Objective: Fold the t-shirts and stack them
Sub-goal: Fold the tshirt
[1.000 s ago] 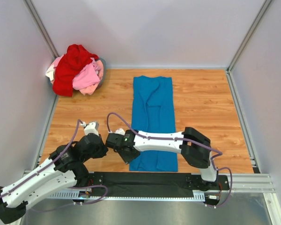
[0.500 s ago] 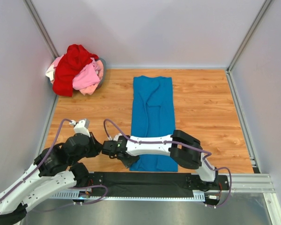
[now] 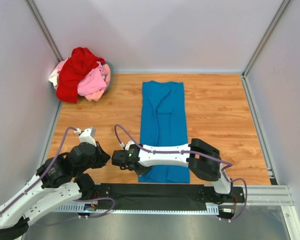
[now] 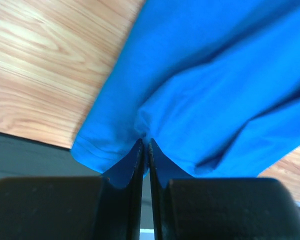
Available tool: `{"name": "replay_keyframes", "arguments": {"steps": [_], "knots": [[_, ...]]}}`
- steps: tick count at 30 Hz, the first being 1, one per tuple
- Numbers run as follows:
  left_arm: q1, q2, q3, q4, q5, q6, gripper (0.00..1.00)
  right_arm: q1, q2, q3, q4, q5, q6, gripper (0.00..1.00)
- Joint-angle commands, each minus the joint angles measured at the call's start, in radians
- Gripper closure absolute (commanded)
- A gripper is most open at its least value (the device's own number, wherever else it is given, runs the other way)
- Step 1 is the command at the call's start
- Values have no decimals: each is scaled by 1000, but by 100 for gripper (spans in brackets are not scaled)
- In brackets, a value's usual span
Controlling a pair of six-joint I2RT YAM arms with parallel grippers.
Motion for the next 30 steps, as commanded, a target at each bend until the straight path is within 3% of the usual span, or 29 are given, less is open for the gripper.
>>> {"name": "replay_keyframes", "arguments": {"steps": [1, 7, 12, 13, 15, 23, 30], "knots": [[1, 17, -2, 12, 6, 24, 93, 7, -98, -55, -12, 56, 66, 92], [0, 74, 4, 23, 31, 42, 94, 7, -206, -233, 59, 48, 124, 88], [0, 112, 6, 25, 46, 48, 94, 15, -293, -365, 148, -10, 158, 60], [1, 116, 7, 25, 48, 51, 94, 16, -333, -400, 157, -20, 164, 47], [1, 132, 4, 31, 54, 53, 94, 19, -380, -431, 176, -18, 181, 41], [0, 296, -11, 100, 162, 110, 89, -39, -682, -549, 178, 60, 179, 39], [-42, 490, -118, 357, 302, 78, 61, -254, -923, -748, 291, -65, 112, 42]]}}
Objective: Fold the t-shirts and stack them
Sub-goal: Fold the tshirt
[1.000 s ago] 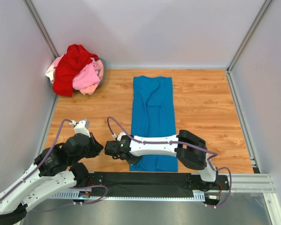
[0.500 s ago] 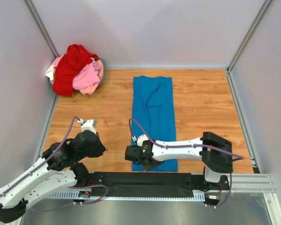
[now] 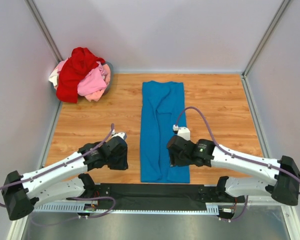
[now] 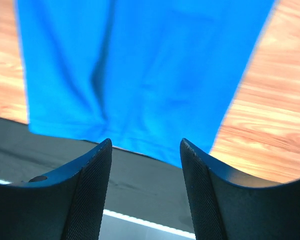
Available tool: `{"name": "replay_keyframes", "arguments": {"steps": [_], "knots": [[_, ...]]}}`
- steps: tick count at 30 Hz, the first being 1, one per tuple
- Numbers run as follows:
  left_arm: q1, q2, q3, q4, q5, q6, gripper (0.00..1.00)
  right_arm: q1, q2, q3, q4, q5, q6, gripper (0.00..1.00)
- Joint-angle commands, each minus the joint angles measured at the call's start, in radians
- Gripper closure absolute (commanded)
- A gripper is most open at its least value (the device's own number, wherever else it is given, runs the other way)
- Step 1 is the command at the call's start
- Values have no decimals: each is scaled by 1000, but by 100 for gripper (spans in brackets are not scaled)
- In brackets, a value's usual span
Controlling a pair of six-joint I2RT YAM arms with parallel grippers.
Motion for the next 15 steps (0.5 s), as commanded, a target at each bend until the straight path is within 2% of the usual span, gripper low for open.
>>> {"name": "replay_keyframes", "arguments": {"steps": [1, 2, 5, 11, 15], "knots": [[-20, 47, -61, 201, 139, -17, 59, -96, -111, -88, 63, -68, -28, 41], [-27, 78, -77, 285, 159, -29, 57, -121, -136, -111, 82, -88, -38, 41], [-53, 156, -114, 390, 193, -46, 55, -201, -218, -197, 91, -163, -47, 41], [-121, 273, -118, 500, 194, -78, 54, -222, -327, -343, 94, -225, 28, 38], [-168, 285, -136, 536, 156, -124, 54, -222, -407, -472, 151, -307, 99, 36]]}}
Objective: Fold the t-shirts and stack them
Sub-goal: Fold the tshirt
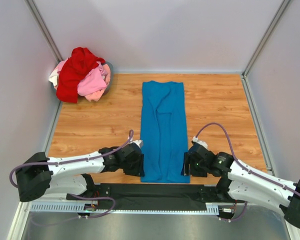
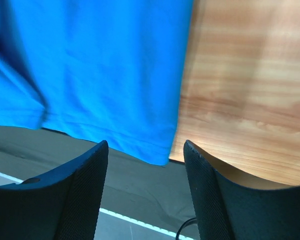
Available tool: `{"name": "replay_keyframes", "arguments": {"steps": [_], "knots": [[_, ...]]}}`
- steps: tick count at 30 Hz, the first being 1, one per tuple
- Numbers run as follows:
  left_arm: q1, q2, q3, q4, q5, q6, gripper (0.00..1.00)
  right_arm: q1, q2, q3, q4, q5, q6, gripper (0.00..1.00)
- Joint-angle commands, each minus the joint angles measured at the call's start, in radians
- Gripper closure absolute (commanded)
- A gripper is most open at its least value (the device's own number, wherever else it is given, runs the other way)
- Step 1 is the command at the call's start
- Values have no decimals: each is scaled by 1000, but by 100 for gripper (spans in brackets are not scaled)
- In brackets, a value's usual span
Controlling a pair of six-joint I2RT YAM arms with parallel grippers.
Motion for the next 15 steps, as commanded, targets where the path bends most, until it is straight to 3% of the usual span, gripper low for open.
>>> {"name": "replay_keyframes", "arguments": {"steps": [1, 11, 15], "knots": [[-35, 2, -21, 120, -20, -69, 54, -3, -61, -85, 95, -99, 86, 36], [-64, 49, -67, 147, -29, -108, 54, -5, -68, -185, 163, -153, 125, 39], [-76, 52, -96, 173, -31, -138, 67, -3, -83, -192, 131, -149, 132, 48]]}}
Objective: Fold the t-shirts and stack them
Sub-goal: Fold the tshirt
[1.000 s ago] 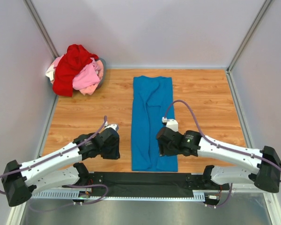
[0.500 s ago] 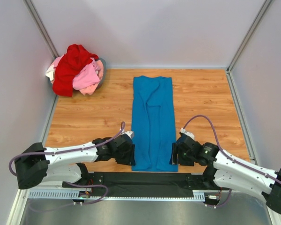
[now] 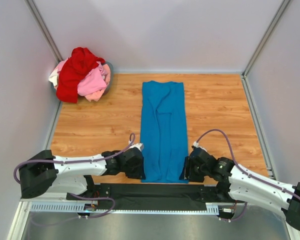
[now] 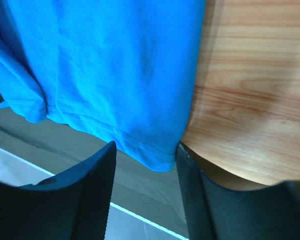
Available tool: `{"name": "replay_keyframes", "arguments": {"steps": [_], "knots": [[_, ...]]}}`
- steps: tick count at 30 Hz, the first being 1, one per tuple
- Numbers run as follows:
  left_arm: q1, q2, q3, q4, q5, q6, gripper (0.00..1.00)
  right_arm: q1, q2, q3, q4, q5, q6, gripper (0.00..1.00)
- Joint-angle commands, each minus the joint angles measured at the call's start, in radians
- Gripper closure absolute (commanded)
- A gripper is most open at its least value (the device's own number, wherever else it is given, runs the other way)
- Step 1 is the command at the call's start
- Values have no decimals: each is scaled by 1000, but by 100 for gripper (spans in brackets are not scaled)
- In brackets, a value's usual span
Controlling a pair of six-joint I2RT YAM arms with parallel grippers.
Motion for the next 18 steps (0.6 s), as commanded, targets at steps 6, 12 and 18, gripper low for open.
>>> {"name": "replay_keyframes", "arguments": {"steps": [6, 12, 18], "knots": [[-22, -19, -63, 41, -30, -53, 100, -1, -68, -69, -28, -6, 63, 68], [-27, -50, -57, 0, -30, -58, 100, -1, -94, -99, -32, -11, 89, 85], [-60, -87, -32, -72, -76, -79, 100, 1, -137, -65, -106, 5, 85, 100]]}}
